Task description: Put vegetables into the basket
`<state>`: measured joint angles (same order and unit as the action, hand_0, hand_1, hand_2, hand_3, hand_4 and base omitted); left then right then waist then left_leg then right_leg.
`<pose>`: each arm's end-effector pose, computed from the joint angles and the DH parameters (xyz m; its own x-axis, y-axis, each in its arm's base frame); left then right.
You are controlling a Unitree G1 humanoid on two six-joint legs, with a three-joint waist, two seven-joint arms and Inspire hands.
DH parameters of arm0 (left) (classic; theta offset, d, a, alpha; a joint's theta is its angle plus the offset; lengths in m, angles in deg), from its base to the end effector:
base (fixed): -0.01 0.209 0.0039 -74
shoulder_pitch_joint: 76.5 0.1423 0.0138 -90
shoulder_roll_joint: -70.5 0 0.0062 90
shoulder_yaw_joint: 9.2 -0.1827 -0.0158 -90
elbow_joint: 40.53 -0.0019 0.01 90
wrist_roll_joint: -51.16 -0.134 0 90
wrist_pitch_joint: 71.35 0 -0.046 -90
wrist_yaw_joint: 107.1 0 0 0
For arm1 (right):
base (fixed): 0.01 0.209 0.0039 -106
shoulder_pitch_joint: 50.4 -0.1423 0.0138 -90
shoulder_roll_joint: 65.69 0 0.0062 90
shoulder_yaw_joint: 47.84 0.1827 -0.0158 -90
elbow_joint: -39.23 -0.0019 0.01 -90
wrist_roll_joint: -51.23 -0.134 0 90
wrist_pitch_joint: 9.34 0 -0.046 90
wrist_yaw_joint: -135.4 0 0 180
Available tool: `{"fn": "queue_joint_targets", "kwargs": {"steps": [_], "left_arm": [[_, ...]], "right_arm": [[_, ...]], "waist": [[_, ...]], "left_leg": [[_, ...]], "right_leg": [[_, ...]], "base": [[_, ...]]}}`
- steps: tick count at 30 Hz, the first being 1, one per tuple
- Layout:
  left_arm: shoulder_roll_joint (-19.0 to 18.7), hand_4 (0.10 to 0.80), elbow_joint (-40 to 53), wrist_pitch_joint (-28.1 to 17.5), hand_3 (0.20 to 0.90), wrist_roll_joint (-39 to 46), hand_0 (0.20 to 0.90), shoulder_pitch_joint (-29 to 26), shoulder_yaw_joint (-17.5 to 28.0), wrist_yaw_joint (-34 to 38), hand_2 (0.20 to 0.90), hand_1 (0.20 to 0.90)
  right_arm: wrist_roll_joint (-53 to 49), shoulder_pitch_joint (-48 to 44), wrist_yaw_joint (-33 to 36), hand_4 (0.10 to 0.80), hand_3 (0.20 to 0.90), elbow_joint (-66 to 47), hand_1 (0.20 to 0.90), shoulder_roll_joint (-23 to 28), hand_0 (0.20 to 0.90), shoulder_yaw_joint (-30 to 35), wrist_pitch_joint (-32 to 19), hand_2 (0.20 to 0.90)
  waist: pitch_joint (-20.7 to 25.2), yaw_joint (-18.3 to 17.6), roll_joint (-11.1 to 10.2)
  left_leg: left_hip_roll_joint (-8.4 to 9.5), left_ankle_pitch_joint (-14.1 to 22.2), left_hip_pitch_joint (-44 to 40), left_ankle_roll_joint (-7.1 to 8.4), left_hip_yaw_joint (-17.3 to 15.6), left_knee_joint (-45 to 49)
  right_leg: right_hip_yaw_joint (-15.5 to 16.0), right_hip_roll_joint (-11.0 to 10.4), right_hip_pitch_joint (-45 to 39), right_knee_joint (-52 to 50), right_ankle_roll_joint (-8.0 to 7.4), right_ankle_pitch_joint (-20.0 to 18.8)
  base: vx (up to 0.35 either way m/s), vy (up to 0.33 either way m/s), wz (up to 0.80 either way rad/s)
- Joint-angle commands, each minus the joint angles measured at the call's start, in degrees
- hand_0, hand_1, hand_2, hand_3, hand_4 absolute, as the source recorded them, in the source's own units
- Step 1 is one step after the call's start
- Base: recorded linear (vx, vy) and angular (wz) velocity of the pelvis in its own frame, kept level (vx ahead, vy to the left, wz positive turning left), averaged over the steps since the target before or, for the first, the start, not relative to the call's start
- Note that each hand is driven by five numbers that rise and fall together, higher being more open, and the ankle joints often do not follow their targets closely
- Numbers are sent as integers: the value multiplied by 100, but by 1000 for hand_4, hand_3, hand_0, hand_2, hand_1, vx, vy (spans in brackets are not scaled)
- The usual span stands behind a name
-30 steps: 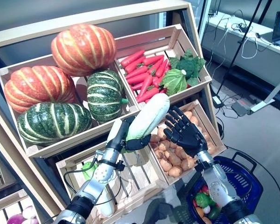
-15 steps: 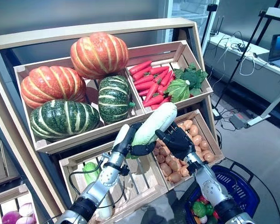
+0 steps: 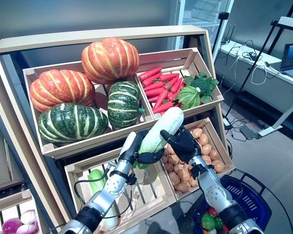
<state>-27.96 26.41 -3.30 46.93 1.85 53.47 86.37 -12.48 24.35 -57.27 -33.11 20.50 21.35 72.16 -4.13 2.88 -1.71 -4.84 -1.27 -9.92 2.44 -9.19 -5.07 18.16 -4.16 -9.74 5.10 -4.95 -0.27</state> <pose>0.2159 0.1621 0.0166 0.9526 -0.2952 0.0739 0.2183 0.8320 0.5099 0.2400 -0.1261 0.0386 0.9174 0.3768 0.1276 -0.3495 0.6101 0.7110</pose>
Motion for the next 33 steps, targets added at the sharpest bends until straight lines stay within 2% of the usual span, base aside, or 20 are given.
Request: {"fn": "queue_joint_targets", "kwargs": {"steps": [1, 10, 19, 20, 21, 27, 33], "left_arm": [[103, 400, 277, -565, 300, 78, 300, -873, -392, -54, 300, 300], [132, 400, 324, -584, 300, 112, 300, -964, -577, -82, 300, 300], [71, 400, 339, -517, 300, 80, 300, -955, -500, 105, 300, 300], [64, 513, 329, -483, 469, 124, 469, -956, -470, 95, 469, 469], [57, 800, 329, -449, 900, 128, 900, -943, -433, 68, 900, 900], [-233, 800, 242, -369, 900, -542, 900, -811, -155, 76, 900, 900], [-1143, 800, -166, -398, 900, -764, 900, -693, 362, 45, 900, 900]], "right_arm": [[-357, -1062, 109, 400, 300, -400, 300, -286, 300, 442, -724, 300], [-560, -1131, 188, 400, 300, 65, 300, -285, 300, 505, -839, 300], [-93, -1096, 307, 400, 300, 59, 300, -134, 300, 616, -942, 300], [-43, -1090, 335, 400, 300, 73, 300, -90, 300, 636, -952, 300], [44, -1077, 352, 400, 300, 91, 300, -49, 300, 665, -972, 300], [550, -798, 379, 400, 300, 126, 300, 359, 300, 948, -889, 300], [605, -378, 332, 400, 300, 670, 300, 1196, 300, 1487, -906, 300]], "waist": [[298, 42, 34], [316, 33, 49], [284, -8, 54], [283, -10, 53], [284, -11, 54], [265, -76, 60], [225, -162, 95]], "left_leg": [[280, 651, -65, -332, 117, 7], [276, 663, -62, -338, 120, 7], [264, 654, -51, -317, 100, 7], [265, 655, -50, -318, 102, 7], [266, 656, -49, -320, 101, 7], [249, 650, -55, -313, 25, 7], [225, 641, -46, -301, -96, 7]], "right_leg": [[67, -48, -231, -10, 204, 362], [24, -45, -216, -10, 206, 356], [-7, -31, -191, -10, 208, 339], [-13, -29, -188, -10, 208, 338], [-17, -27, -186, -10, 208, 338], [-70, -17, -154, -10, 188, 311], [-132, -10, -99, -10, 168, 286]], "base": [[2, -5, 4], [0, -1, 2], [0, 0, 0], [0, 0, 0], [0, 0, 0], [0, 0, 0], [0, 8, -5]]}}
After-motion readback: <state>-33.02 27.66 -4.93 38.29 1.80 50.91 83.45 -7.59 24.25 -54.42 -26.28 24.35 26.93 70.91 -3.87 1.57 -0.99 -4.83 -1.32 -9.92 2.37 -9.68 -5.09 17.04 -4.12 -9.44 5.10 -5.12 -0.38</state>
